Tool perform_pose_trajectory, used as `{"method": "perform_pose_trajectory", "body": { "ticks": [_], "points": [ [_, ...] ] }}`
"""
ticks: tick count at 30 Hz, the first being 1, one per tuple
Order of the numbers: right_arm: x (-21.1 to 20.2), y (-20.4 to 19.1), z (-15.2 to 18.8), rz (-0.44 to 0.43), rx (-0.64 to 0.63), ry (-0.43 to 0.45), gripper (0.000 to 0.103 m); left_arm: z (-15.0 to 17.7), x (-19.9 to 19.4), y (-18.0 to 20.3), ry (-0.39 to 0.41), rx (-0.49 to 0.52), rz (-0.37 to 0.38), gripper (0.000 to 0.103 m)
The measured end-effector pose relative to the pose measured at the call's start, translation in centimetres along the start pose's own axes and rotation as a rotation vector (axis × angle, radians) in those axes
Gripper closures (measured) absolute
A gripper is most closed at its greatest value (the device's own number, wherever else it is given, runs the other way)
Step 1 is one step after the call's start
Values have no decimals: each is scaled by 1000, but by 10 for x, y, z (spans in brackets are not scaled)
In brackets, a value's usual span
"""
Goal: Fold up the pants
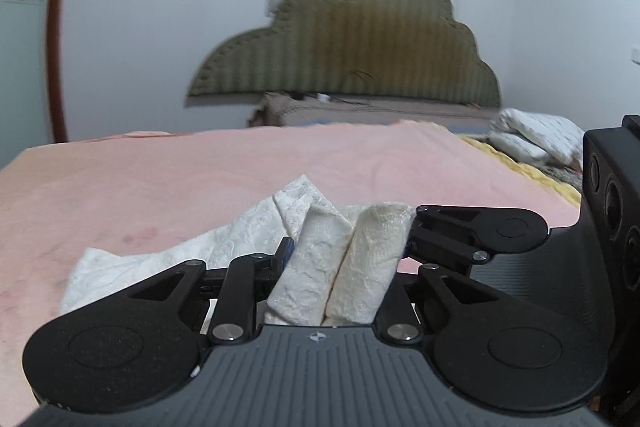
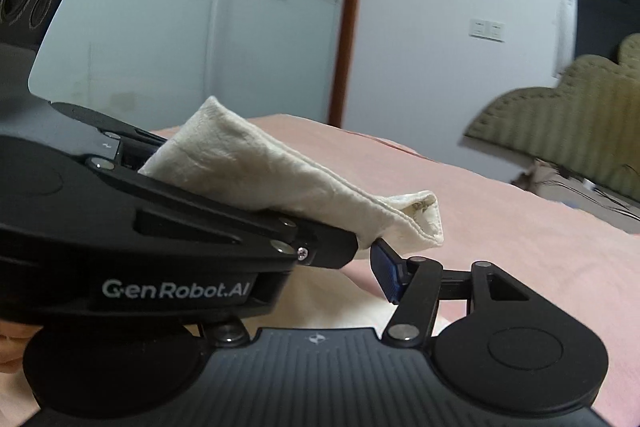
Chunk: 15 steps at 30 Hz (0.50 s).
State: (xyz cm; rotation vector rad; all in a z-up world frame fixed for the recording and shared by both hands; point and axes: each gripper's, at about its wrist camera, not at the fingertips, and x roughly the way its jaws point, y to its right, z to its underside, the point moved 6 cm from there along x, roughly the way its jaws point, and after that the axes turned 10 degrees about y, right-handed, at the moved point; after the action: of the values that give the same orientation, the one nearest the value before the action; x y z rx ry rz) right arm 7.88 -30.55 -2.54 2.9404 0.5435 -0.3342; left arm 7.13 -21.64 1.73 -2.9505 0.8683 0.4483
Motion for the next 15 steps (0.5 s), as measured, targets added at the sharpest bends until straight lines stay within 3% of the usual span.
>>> {"method": "perform_pose_trajectory", "body": {
  "ticks": [8,13,15],
  "points": [
    [-12,31,28,77,64,-54,43,29,30,35,-73,10,73,81],
    [-16,42,46,121,124,-167,43,52,47,39,-199,-54,149,58],
    [-24,43,52,151,132,-202,42,52,41,38,-211,-64,201,49]
  ]
}}
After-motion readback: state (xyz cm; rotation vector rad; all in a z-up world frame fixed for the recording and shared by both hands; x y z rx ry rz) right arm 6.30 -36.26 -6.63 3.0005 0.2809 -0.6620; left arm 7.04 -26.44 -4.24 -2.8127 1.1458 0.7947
